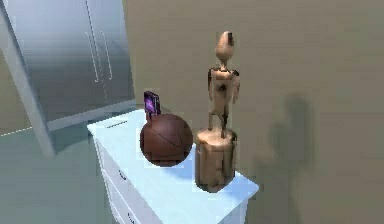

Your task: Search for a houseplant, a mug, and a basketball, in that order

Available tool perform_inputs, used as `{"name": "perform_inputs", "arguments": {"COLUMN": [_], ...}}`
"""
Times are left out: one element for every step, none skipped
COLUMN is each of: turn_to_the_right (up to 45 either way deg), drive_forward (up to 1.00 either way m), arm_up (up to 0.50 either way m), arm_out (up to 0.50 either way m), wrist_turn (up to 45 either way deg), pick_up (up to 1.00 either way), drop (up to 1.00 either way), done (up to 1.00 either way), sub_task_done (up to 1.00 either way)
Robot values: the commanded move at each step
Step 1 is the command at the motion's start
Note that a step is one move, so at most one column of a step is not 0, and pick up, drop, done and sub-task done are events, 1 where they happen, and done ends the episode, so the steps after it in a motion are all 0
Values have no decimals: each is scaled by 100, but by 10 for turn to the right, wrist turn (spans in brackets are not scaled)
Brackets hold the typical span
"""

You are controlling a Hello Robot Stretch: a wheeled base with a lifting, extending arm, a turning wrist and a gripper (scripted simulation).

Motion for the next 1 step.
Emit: {"name": "perform_inputs", "arguments": {"turn_to_the_right": [0], "drive_forward": [0], "arm_up": [0], "arm_out": [0], "wrist_turn": [0], "pick_up": [0], "drop": [0], "done": [100], "sub_task_done": [0]}}
